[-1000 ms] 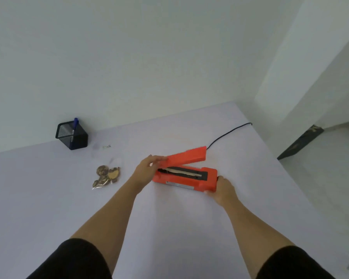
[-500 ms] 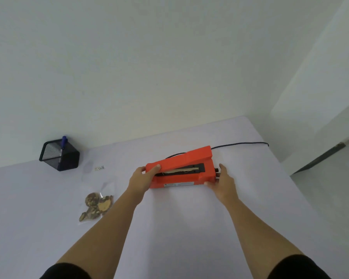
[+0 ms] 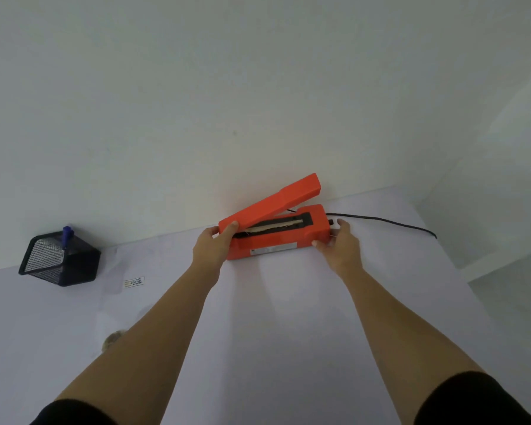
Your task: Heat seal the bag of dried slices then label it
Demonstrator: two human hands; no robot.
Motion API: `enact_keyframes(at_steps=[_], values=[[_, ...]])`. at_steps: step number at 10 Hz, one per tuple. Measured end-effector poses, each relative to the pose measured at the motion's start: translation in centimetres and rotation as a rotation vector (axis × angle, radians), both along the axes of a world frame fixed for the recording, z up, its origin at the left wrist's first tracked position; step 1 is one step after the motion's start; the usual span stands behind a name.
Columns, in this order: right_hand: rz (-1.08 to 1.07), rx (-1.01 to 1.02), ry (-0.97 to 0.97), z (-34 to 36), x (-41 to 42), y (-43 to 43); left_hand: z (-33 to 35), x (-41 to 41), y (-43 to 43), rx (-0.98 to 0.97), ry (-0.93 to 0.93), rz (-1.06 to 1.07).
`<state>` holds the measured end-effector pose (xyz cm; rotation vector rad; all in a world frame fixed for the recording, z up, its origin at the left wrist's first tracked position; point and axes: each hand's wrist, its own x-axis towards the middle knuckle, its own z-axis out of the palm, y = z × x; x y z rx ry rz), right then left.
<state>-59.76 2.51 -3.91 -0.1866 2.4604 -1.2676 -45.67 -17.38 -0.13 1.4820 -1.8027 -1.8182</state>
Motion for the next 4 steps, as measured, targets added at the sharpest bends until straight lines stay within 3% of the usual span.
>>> enact_keyframes(at_steps=[4], values=[[0.070, 0.192, -0.011, 2.3, 1.6, -0.1, 2.3, 1.0, 1.4, -0.178, -0.103, -0.033]])
